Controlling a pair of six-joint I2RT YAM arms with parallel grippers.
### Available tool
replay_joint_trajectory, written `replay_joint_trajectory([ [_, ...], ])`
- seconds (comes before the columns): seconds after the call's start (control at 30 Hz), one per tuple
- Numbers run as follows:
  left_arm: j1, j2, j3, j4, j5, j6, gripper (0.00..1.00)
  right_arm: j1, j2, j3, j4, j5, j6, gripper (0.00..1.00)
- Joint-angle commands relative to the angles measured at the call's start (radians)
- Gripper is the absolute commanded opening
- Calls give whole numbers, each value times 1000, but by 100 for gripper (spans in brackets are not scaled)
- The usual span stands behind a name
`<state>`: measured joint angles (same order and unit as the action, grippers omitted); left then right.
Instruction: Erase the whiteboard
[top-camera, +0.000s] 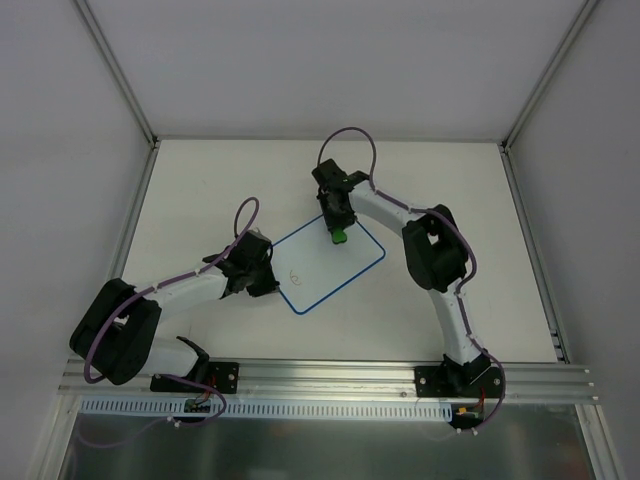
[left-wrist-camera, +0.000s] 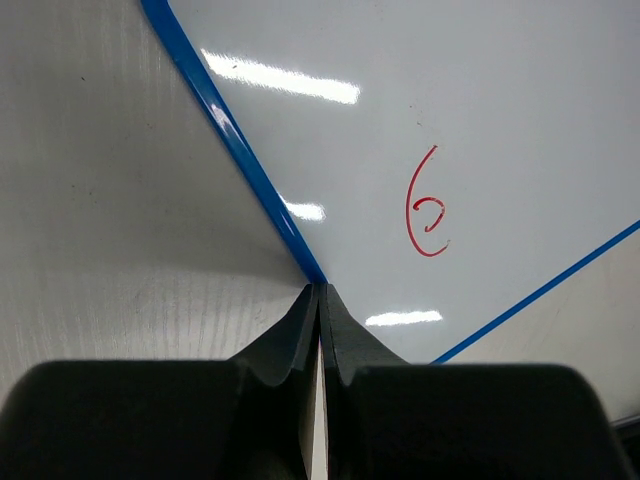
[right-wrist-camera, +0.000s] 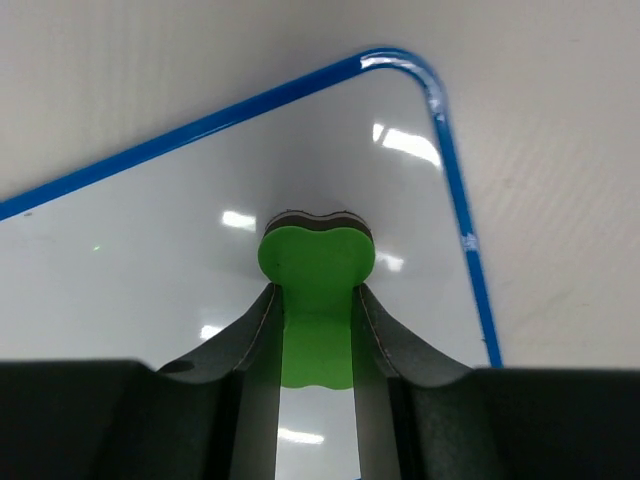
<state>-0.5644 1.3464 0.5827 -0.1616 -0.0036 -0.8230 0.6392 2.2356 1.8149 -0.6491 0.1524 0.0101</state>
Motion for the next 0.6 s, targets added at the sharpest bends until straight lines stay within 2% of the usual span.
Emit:
replay_joint_trajectory([
  [0.0,-20,7,-40,-118,-4,30,0,91,38,41,-99,-50,-35,0],
  [0.27,-19,14,-37,-102,-10,24,0,275,58,31,-90,-111,-21,0],
  [0.57,-19,34,-37,-73,-33,-8,0,361,85,20,-73,-140,-12,0],
])
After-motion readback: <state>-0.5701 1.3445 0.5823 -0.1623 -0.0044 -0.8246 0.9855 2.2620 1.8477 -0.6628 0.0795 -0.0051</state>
